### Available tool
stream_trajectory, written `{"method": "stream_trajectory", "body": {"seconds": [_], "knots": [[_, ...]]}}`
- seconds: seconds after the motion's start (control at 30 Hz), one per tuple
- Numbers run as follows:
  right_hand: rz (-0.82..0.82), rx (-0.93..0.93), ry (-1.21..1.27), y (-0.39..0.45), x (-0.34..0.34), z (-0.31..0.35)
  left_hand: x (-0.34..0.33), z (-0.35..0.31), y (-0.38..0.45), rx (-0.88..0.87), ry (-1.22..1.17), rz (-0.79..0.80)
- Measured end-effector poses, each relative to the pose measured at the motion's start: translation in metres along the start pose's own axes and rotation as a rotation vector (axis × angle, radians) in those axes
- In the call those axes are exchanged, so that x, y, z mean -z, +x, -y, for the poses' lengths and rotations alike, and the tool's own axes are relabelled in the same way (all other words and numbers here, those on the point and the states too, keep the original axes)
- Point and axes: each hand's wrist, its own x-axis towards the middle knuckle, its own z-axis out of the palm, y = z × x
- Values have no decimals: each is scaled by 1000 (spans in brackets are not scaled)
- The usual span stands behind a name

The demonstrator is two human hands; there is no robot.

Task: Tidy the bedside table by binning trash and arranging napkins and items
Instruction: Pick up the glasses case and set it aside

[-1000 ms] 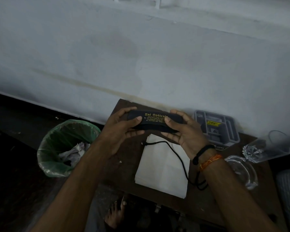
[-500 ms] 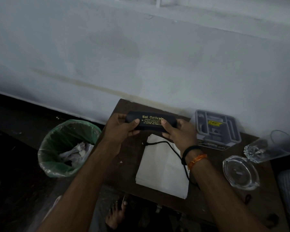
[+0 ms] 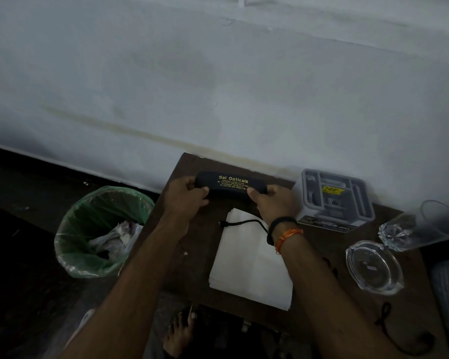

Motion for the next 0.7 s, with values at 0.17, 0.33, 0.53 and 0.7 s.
{"method": "stream_trajectory", "body": {"seconds": [0.17,0.33,0.53,0.7], "knots": [[-57,24,-103,3,-6,2,4,2,4,-8,71,0],[-49,26,-134,4,-10,3,5,1,3,-52,162,16],[-35,81,-197,-11,6,6,8,4,4,-149,365,-81],[-65,426,-403,-39,46,10,-8,-4,-15,-537,581,139]]}}
